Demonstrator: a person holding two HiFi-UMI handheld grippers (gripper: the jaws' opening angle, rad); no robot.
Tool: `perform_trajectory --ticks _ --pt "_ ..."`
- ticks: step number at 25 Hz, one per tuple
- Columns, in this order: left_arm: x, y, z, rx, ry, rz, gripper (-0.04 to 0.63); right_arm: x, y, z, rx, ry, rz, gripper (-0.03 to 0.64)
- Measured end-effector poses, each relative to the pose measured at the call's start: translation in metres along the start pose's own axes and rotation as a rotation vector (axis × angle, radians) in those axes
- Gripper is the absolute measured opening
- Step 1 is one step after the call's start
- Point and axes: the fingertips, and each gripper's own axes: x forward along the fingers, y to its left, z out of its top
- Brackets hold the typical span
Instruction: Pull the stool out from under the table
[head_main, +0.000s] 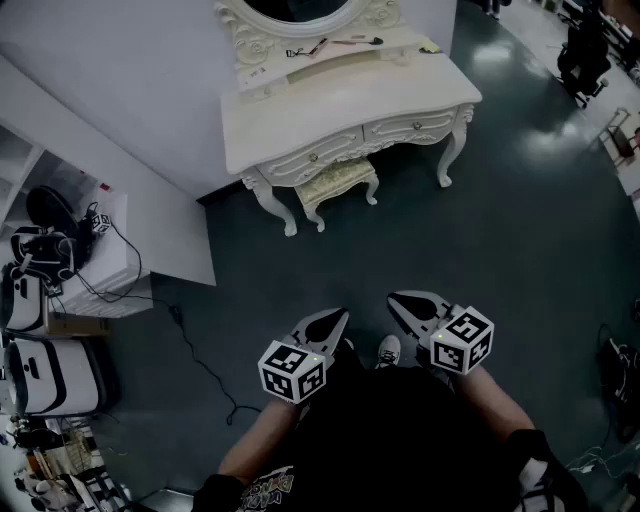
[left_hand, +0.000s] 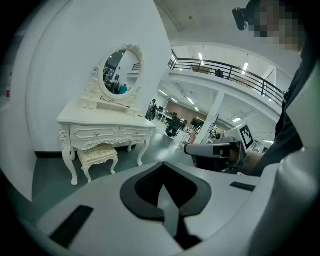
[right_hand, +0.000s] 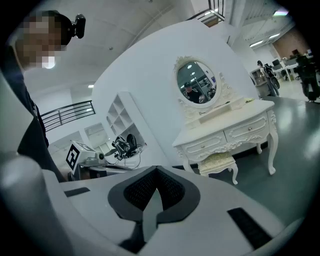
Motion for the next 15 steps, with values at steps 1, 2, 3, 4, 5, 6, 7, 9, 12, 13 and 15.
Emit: perform_trajectory --ticks 1,2,3,4,5,6,7,9,12,13,15 --pt "-0.0004 -0.0003 0.0001 0.002 -0.001 0.0 0.008 -0.0002 0.0006 0.0 -0.001 0.0 0.0 0.028" --pt "-0.0007 -0.0007 0.0003 0.004 -0.003 -0.001 0.008 -0.0004 0.0011 -0.0001 -0.002 -0.001 0.001 0.028" --pt "-0.001 -0.0014 0.0004 0.005 -0.004 -0.001 0.008 -0.0008 0.0017 -0.0001 -0.003 -0.002 0.001 0.028" --pt "-0.0013 -0.0022 0.0005 0.006 -0.005 -0.002 0.008 -0.0013 0.0023 -0.0001 -0.005 -0.002 0.002 0.028" --pt "-0.0016 -0.0032 0.0006 0.007 -0.007 -0.002 0.008 -0.002 0.0029 -0.0002 -0.006 -0.003 0.002 0.028" --pt "-0.002 -0.0041 0.0007 0.008 -0.008 -0.002 0.008 -0.0027 0.0034 -0.0002 -0.007 -0.002 0.003 0.028" --pt "-0.0025 -0.0045 0.0011 0.008 -0.009 -0.001 0.008 -0.0031 0.0038 -0.0001 -0.008 -0.001 0.002 0.028" --pt "-0.0034 -0.0044 0.0021 0.009 -0.014 0.001 0.008 -0.0029 0.0041 0.0007 -0.009 -0.001 0.002 0.028" --pt "-0.0036 -0.0039 0.0018 0.007 -0.019 0.003 0.008 -0.0028 0.0033 0.0018 -0.015 -0.006 0.0 0.028" --pt "-0.0033 -0.0041 0.0019 0.008 -0.019 0.004 0.008 -0.0031 0.0028 0.003 -0.017 -0.011 -0.001 0.028" --pt "-0.0027 -0.0044 0.002 0.011 -0.018 0.005 0.008 -0.0038 0.002 0.0059 -0.013 -0.025 0.0 0.028"
